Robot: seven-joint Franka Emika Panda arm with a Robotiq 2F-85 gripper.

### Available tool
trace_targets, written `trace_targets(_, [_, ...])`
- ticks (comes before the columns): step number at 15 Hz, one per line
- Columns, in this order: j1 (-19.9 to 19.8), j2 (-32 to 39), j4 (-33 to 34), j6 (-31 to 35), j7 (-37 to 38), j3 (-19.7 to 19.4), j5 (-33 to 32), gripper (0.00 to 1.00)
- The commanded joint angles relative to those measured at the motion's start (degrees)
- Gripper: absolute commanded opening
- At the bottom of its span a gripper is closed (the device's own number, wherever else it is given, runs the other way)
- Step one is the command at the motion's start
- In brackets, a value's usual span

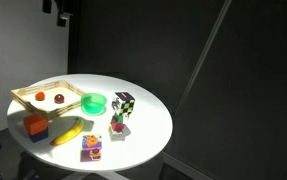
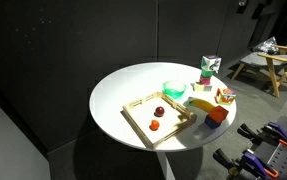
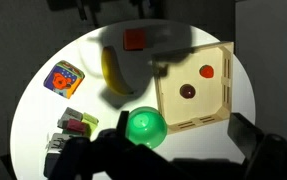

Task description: Pick up the block with the number nine on it and put it on the table close to the tray

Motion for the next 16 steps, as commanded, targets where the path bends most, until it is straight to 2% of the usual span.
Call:
trace_targets(1, [-1.23, 0.14, 0.17, -0.20, -0.43, 0.96, 0.43, 1.00])
trace_targets(9, [-1.40, 0.11, -0.37, -0.30, -0.68, 0.99, 0.06, 1.00])
trace_targets(16, [-3.11, 0.63, -4.31, 1.10, -1.00, 0.85, -3.11, 1.00])
